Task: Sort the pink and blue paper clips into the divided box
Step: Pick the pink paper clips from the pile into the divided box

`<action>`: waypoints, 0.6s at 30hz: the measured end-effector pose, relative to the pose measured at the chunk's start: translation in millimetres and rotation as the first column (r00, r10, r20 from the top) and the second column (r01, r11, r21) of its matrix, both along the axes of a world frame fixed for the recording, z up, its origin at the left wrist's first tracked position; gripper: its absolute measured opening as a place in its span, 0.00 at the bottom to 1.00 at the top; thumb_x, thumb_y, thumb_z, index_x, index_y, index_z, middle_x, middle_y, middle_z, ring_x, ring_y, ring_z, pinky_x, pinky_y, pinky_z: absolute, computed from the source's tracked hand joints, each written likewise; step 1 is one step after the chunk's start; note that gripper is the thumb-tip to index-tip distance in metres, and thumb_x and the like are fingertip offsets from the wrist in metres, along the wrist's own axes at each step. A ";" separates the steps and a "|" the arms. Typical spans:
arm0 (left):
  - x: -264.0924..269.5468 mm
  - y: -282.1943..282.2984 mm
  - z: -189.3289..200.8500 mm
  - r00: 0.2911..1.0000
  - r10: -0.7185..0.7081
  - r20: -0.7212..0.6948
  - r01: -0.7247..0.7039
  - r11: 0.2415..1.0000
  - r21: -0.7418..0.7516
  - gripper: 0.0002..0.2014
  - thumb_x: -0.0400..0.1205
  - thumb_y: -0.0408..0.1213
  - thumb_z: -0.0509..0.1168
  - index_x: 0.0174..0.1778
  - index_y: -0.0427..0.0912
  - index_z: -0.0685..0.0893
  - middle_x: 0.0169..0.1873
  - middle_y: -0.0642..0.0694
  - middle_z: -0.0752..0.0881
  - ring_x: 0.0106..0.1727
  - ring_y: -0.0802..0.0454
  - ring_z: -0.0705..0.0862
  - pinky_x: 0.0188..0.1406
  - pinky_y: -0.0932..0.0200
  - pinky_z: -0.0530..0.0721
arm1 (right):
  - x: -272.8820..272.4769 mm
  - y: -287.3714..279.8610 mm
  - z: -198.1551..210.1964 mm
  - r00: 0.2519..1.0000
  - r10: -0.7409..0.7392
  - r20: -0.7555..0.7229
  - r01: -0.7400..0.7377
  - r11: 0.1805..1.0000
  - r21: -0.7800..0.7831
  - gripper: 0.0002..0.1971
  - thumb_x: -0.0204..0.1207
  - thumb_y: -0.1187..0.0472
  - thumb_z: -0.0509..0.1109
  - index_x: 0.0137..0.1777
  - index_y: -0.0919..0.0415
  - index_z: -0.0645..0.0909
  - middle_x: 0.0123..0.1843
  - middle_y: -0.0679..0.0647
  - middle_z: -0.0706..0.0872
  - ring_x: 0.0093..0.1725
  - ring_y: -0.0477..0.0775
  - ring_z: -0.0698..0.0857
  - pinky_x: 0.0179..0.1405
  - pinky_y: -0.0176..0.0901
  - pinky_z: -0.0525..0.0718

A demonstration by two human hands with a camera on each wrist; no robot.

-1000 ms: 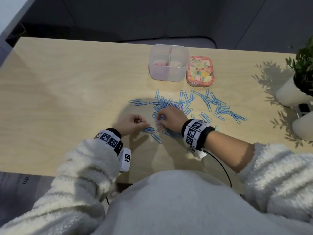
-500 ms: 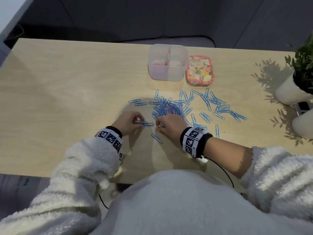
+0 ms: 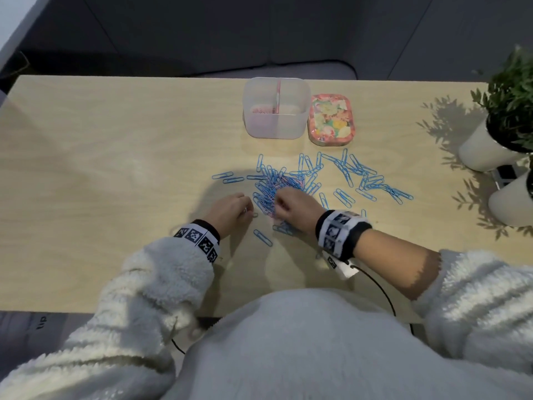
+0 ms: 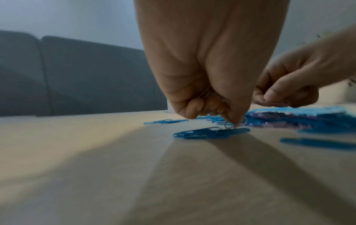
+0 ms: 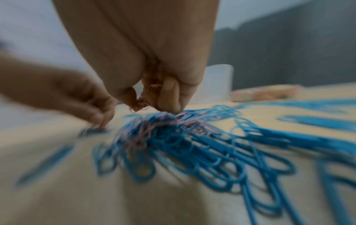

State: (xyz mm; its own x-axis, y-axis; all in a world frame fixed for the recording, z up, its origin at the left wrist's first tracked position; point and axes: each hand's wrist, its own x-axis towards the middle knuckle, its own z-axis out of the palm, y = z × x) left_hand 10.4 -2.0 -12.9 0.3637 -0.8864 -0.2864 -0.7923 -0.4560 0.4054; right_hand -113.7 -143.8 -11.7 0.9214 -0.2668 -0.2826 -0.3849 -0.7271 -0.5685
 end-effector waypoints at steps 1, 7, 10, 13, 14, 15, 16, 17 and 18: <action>0.2 -0.1 0.4 0.998 0.049 -0.044 -0.051 0.998 -0.032 0.08 0.82 0.34 0.60 0.47 0.34 0.82 0.44 0.39 0.81 0.46 0.41 0.80 0.42 0.56 0.71 | -3.1 -11.1 2.0 0.996 -0.075 0.042 0.071 0.993 0.097 0.05 0.78 0.64 0.61 0.40 0.60 0.74 0.38 0.56 0.78 0.37 0.55 0.76 0.36 0.43 0.71; 0.7 -13.4 5.8 0.804 0.275 -0.528 -0.375 0.923 -0.091 0.10 0.83 0.33 0.61 0.35 0.41 0.79 0.32 0.45 0.80 0.28 0.60 0.77 0.31 0.66 0.75 | -31.5 -51.4 8.7 0.893 -0.446 -0.063 0.380 0.671 0.637 0.12 0.82 0.71 0.56 0.44 0.58 0.78 0.26 0.53 0.77 0.17 0.40 0.73 0.16 0.29 0.68; -7.2 -23.1 12.2 0.716 0.283 -0.639 -0.376 0.926 -0.012 0.12 0.83 0.33 0.60 0.33 0.45 0.79 0.26 0.53 0.81 0.20 0.69 0.77 0.19 0.78 0.72 | -38.4 -51.7 4.8 0.785 -0.572 -0.238 0.510 0.378 0.773 0.16 0.79 0.72 0.49 0.41 0.62 0.78 0.27 0.59 0.73 0.13 0.44 0.70 0.13 0.27 0.63; -12.5 -31.5 10.7 0.602 0.307 -0.737 -0.385 0.921 0.069 0.11 0.85 0.28 0.55 0.46 0.42 0.81 0.28 0.50 0.79 0.18 0.68 0.76 0.20 0.77 0.72 | -38.0 -43.6 3.4 0.786 -0.553 -0.277 0.548 0.415 0.726 0.14 0.78 0.63 0.57 0.32 0.61 0.76 0.28 0.55 0.72 0.16 0.45 0.69 0.14 0.29 0.60; -13.5 -34.1 9.0 0.521 0.346 -0.780 -0.419 0.900 0.120 0.12 0.85 0.26 0.53 0.47 0.42 0.81 0.29 0.48 0.78 0.17 0.67 0.75 0.18 0.76 0.71 | -38.5 -39.0 3.9 0.846 -0.500 -0.187 0.493 0.597 0.633 0.14 0.78 0.61 0.62 0.31 0.60 0.76 0.26 0.52 0.72 0.17 0.43 0.68 0.14 0.31 0.61; -15.0 -35.9 8.6 0.439 0.380 -0.814 -0.447 0.878 0.168 0.14 0.84 0.26 0.52 0.45 0.42 0.81 0.29 0.47 0.76 0.17 0.66 0.74 0.17 0.75 0.70 | -39.3 -34.3 3.2 0.912 -0.403 -0.079 0.385 0.776 0.500 0.13 0.77 0.59 0.67 0.31 0.59 0.78 0.25 0.50 0.72 0.19 0.41 0.68 0.17 0.31 0.65; -15.7 -36.9 7.8 0.391 0.388 -0.834 -0.459 0.868 0.189 0.13 0.84 0.28 0.53 0.41 0.42 0.81 0.28 0.47 0.75 0.18 0.64 0.73 0.17 0.73 0.69 | -39.8 -28.9 3.1 0.959 -0.283 0.011 0.261 0.897 0.357 0.10 0.75 0.58 0.71 0.33 0.58 0.81 0.25 0.48 0.75 0.22 0.40 0.71 0.23 0.31 0.69; -16.2 -37.0 8.2 0.393 0.378 -0.838 -0.452 0.873 0.182 0.12 0.84 0.31 0.56 0.37 0.44 0.80 0.28 0.48 0.75 0.21 0.61 0.72 0.18 0.72 0.68 | -40.6 -24.0 2.7 0.982 -0.185 0.042 0.170 0.956 0.239 0.07 0.73 0.57 0.72 0.36 0.57 0.84 0.27 0.48 0.78 0.26 0.41 0.74 0.30 0.34 0.73; -15.7 -36.9 6.9 0.453 0.356 -0.817 -0.430 0.890 0.149 0.11 0.83 0.35 0.59 0.34 0.45 0.78 0.28 0.49 0.73 0.23 0.60 0.70 0.20 0.71 0.67 | -41.0 -20.0 1.6 0.991 -0.126 0.041 0.119 0.982 0.147 0.05 0.72 0.55 0.73 0.38 0.55 0.86 0.31 0.49 0.82 0.31 0.45 0.77 0.36 0.40 0.75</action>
State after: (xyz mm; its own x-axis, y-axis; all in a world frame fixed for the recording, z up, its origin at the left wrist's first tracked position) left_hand -5.3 -38.9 -6.0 0.3222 -0.7410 -0.5891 0.1535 -0.5732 0.8049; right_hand -154.8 -163.8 -10.1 0.8980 -0.3385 -0.2811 -0.4348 -0.5852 -0.6844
